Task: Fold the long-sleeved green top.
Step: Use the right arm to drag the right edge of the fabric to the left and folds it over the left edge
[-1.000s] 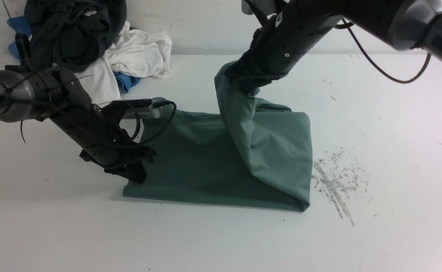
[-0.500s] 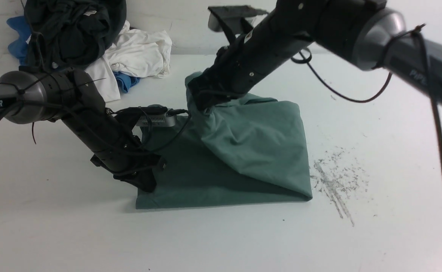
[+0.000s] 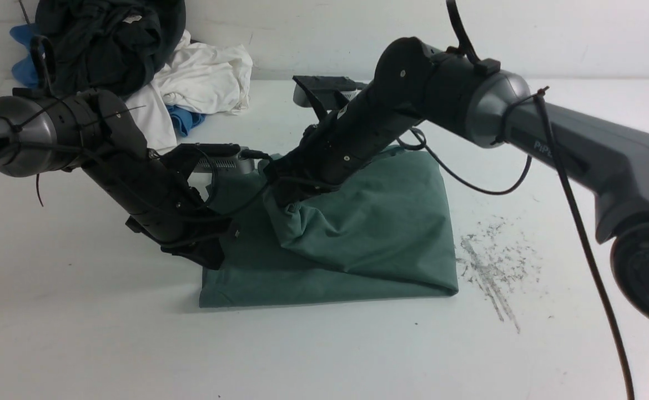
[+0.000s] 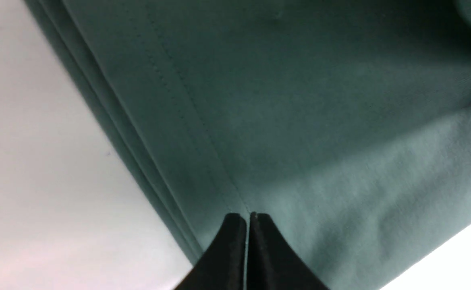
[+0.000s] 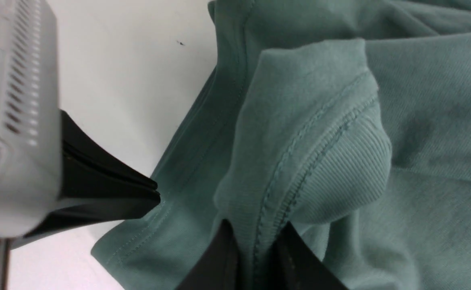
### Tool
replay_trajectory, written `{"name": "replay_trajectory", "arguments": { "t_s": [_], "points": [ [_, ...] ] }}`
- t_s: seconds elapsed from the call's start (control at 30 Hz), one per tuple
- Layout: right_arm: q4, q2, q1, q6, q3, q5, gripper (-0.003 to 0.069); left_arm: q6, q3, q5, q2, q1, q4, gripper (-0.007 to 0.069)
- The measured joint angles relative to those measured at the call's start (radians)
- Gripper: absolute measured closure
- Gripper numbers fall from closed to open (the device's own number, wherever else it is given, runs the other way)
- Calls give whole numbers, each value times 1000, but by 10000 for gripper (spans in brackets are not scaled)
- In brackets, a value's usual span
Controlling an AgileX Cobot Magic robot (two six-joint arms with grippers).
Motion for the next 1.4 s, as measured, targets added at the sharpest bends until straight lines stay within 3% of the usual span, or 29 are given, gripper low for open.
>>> {"name": "replay_trajectory", "arguments": {
  "t_s": [0.07,0.13,0.2,0.23,0.3,0.43,0.57,0.7,0.83,0.9,0.93,1.0,1.07,1.4],
  "points": [
    [16,11,0,-9,-2,2,579,-1,1,0,-8,0,6,628],
    [26,14,0,-14,-2,4,529,-1,2,0,-31,0,18,628],
    [45,12,0,-14,-8,10,431,-1,2,-2,-75,0,23,628],
    [46,12,0,-14,-9,12,431,-1,2,-5,-80,0,23,628],
    [43,1,1,-19,-32,44,277,2,2,-15,-148,4,9,628],
    [-14,-17,0,-24,-84,93,106,2,2,-23,-288,11,-2,628],
    [-131,-58,-7,-21,-166,166,60,4,1,-35,-364,-22,-6,628],
    [-263,-78,-28,15,-205,203,108,13,1,-83,-365,-93,-9,628],
    [-379,-64,-85,78,-211,197,288,17,1,-201,-294,-163,2,628],
    [-382,-35,-107,87,-211,161,425,17,1,-270,-226,-164,10,628],
    [-381,-31,-107,88,-211,158,437,17,1,-281,-220,-163,11,628],
    [-361,17,-113,90,-211,109,568,17,1,-351,-145,-146,15,628],
    [-343,67,-113,90,-211,64,637,17,1,-395,-85,-125,15,628],
    [-284,237,-113,109,-220,-49,672,13,-20,-396,102,-39,-22,628]
  ]
}}
